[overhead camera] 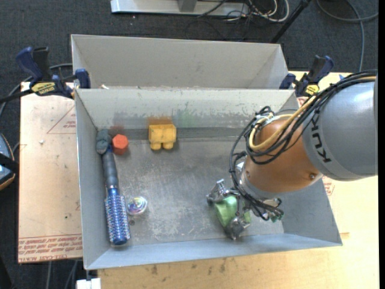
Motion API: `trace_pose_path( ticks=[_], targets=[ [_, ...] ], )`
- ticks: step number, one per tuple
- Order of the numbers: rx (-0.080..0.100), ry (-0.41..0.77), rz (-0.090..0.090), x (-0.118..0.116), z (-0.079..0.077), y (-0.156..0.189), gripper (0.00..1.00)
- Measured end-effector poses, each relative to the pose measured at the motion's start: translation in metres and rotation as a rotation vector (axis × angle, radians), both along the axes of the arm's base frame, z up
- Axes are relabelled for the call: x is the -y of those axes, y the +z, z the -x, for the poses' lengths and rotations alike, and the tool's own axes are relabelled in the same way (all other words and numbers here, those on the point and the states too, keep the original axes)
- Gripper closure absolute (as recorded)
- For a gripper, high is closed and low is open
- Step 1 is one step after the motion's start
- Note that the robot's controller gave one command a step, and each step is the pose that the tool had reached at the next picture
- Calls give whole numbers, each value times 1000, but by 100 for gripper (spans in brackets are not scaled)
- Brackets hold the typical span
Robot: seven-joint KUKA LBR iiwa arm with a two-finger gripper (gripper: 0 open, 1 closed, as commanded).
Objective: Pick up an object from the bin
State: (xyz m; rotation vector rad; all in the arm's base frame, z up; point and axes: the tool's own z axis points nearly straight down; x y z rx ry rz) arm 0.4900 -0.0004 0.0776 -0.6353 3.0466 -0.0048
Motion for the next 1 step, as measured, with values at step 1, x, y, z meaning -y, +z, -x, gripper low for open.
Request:
trace_pose_path(
  ticks=[1],
  targets=[
    [2,-2,0,0,0,1,100]
  ],
)
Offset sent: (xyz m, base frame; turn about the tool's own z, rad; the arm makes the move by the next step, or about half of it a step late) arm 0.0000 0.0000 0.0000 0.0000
